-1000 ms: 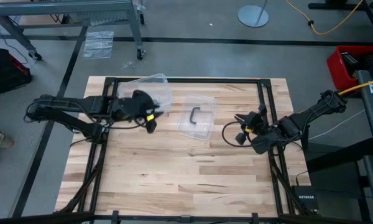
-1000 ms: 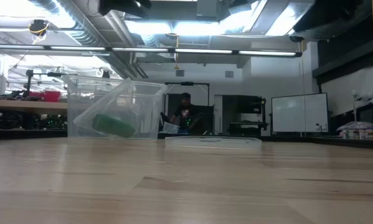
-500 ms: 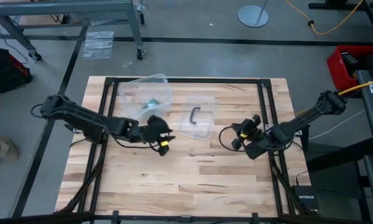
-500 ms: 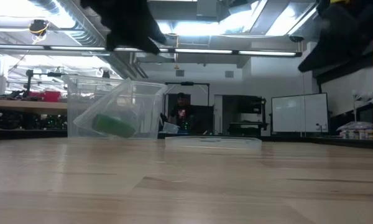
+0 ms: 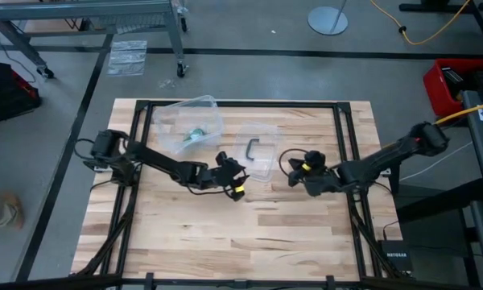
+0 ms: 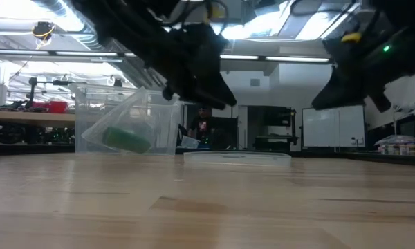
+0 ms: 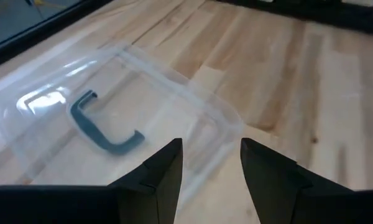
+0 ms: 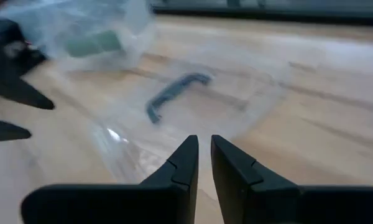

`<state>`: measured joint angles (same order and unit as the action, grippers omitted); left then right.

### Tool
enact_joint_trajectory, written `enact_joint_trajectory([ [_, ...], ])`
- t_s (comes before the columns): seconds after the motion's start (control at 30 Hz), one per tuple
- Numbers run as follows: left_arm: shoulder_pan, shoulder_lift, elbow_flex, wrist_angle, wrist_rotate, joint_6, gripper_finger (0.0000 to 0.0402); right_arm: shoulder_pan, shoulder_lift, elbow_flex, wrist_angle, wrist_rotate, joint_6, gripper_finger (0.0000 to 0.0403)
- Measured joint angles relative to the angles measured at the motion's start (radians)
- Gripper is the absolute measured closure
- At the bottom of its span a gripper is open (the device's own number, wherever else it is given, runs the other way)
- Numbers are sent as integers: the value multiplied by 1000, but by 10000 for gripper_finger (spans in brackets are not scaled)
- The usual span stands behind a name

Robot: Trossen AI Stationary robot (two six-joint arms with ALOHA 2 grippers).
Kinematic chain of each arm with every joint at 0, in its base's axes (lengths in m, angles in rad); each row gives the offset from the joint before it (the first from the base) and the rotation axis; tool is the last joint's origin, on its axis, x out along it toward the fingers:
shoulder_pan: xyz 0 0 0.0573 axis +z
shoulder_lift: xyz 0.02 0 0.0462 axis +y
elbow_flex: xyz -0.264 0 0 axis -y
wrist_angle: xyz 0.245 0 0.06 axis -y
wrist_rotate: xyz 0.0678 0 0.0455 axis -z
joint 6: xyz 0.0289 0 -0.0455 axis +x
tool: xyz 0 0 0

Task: Roll bandage
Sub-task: Close the transparent bin with the transparent bin cover

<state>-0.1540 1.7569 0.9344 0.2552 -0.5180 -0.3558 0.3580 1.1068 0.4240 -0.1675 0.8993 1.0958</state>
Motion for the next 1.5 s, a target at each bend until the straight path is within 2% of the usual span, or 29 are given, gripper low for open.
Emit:
enact_joint_trajectory([
  [0.23, 40, 77, 53, -12, -9, 118, 247, -101, 134, 0, 102, -91, 131, 354],
  [0.47, 65, 85, 53, -73, -156, 149, 264, -158, 270, 0, 242, -200, 166, 354],
  [0.67, 78, 85, 53, -209, -165, -5, 320, -156, 363, 1, 286, -234, 282, 354],
  [0.87, 78, 85, 53, -285, -165, -169, 361, -156, 394, 1, 290, -266, 377, 354],
  [1.13, 118, 85, 53, -300, -164, -205, 387, -156, 397, 2, 299, -281, 443, 354],
  [1.5, 179, 90, 53, -299, -122, -302, 401, -156, 397, 2, 300, -219, 524, 354],
])
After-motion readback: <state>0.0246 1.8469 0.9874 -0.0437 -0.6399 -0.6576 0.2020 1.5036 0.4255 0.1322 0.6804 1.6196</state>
